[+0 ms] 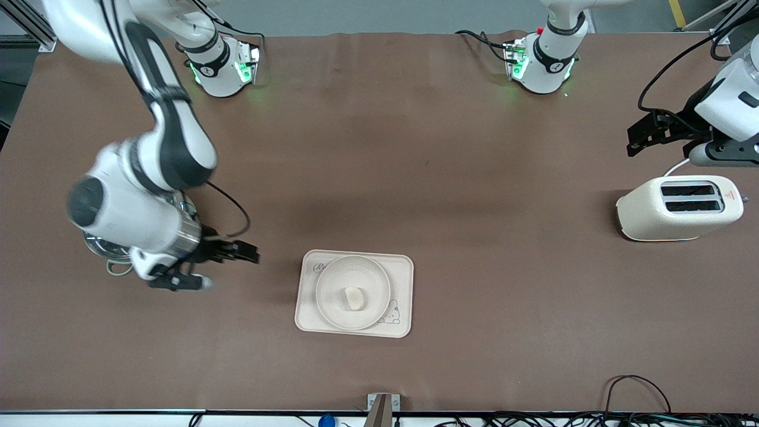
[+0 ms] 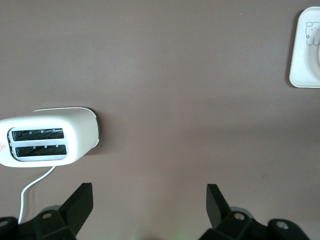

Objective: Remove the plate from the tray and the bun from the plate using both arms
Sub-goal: 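Lower the right gripper onto the plate rim and close it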

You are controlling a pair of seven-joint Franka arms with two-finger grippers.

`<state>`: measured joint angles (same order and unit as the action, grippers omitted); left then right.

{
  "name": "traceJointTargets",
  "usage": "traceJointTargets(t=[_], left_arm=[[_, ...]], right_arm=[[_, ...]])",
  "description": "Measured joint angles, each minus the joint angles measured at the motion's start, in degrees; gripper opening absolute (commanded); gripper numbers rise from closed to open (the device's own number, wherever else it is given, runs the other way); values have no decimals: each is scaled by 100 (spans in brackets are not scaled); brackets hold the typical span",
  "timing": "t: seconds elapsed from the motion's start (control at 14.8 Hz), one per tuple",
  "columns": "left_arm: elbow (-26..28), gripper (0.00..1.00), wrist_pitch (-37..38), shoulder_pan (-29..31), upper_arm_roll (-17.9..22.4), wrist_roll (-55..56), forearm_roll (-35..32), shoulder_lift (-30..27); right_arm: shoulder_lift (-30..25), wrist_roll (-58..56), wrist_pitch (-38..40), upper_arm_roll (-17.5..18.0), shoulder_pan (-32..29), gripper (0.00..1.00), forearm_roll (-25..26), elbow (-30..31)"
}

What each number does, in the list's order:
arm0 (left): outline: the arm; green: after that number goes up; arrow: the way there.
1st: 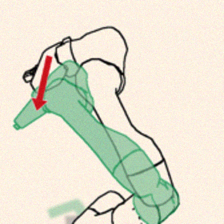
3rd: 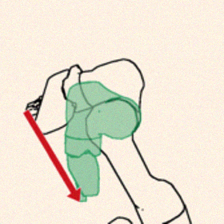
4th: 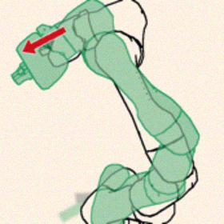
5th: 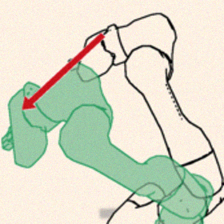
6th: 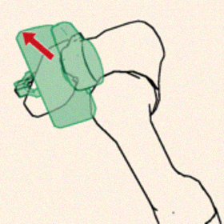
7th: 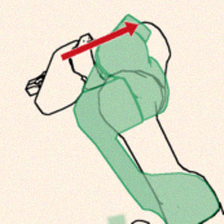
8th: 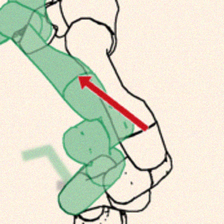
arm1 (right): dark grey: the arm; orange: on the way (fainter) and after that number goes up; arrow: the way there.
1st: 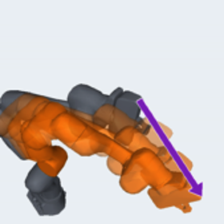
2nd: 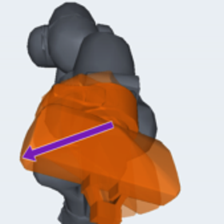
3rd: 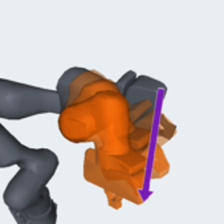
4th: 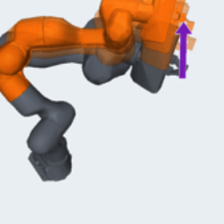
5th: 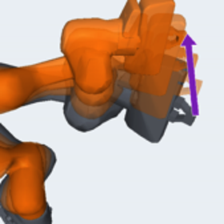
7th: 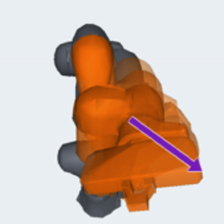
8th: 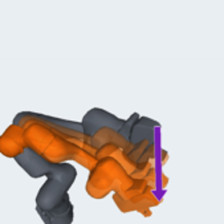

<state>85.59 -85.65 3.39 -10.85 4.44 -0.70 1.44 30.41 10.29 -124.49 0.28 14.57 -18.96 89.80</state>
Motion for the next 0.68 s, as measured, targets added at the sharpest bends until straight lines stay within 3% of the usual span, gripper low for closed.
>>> traceJointTargets(t=[0.2,0.41,0.54,0.61,0.68], left_arm=[[-10,100,-12,1,2,0,0,12],[-16,100,-38,1,2,0,0,13],[-20,100,-54,1,2,0,0,13],[-23,100,-61,0,2,0,0,13],[-28,100,-64,0,2,0,0,13]], right_arm=[[951,30,-1151,16,377,100,-285,-184],[1821,347,-1485,16,695,99,-319,-884],[2183,558,-1485,14,800,88,-321,-1352],[2308,622,-1475,14,840,75,-321,-1532],[2395,644,-1466,14,862,45,-321,-1649]])
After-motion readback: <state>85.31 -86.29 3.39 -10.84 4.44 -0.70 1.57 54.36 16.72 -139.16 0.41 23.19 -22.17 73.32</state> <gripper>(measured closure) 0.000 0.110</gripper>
